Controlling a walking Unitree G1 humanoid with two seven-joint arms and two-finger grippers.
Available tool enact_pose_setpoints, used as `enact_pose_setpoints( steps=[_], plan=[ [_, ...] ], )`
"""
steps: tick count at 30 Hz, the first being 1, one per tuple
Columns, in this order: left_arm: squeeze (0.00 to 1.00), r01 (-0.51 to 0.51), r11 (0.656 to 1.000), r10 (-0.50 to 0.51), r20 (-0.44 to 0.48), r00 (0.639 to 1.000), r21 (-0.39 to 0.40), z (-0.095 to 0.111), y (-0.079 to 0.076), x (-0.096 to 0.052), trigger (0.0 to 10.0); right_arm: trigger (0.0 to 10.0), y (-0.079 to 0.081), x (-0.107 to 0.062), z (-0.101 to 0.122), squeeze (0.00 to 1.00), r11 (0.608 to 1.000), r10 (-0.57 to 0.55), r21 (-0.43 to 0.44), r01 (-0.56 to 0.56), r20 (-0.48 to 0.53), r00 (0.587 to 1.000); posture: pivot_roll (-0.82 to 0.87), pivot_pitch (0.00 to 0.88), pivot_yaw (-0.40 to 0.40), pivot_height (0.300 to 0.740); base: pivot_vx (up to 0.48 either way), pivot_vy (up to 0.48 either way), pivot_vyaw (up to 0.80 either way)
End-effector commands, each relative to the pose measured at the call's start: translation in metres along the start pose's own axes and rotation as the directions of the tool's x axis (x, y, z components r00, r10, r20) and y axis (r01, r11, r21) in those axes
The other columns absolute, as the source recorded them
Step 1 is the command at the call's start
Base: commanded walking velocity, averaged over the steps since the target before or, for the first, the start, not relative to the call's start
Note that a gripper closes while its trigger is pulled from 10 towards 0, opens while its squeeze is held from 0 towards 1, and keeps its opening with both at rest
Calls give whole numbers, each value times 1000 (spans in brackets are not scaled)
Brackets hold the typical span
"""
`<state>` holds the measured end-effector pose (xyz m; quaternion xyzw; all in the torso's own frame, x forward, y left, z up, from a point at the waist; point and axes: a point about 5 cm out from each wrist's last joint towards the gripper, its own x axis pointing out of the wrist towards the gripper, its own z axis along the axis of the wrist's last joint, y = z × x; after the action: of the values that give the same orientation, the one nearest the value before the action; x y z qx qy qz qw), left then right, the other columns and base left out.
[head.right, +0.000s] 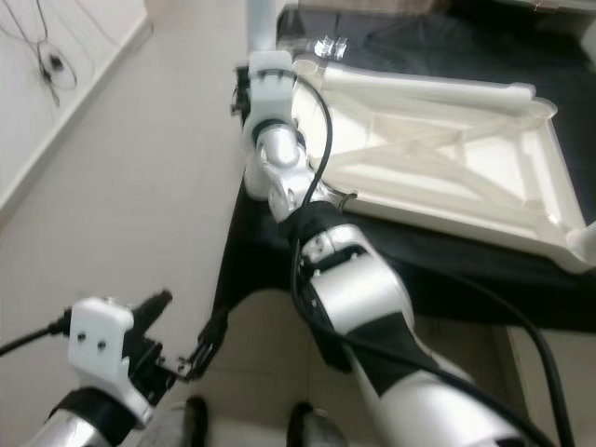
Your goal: Building children table
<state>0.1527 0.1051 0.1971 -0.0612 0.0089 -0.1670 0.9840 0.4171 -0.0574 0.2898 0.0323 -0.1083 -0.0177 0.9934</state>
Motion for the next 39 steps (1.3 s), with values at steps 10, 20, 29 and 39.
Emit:
enact_pose_setpoints(
  steps=[10,20,29,39],
  plan=[
    [0,2,1000,-2,-24,1000,3,-3,0,0,10000,10000,-23,-34,-66,0,776,-621,-75,626,-262,739,168,333,-52,740,0,0,0],
    [0,4,1000,-4,-24,1000,13,-2,0,0,10000,10000,-1,-44,-60,0,677,-708,-48,735,-316,632,208,339,-55,740,0,0,0],
    [0,4,1000,-4,-25,1000,13,-2,1,0,10000,10000,3,-47,-59,0,666,-715,-44,745,-321,621,205,343,-53,740,0,0,0],
    [0,3,1000,-3,-33,999,13,-3,1,0,10000,10000,6,-47,-58,1000,684,-696,-16,729,-315,646,202,340,-49,740,0,0,0]
  ],
)
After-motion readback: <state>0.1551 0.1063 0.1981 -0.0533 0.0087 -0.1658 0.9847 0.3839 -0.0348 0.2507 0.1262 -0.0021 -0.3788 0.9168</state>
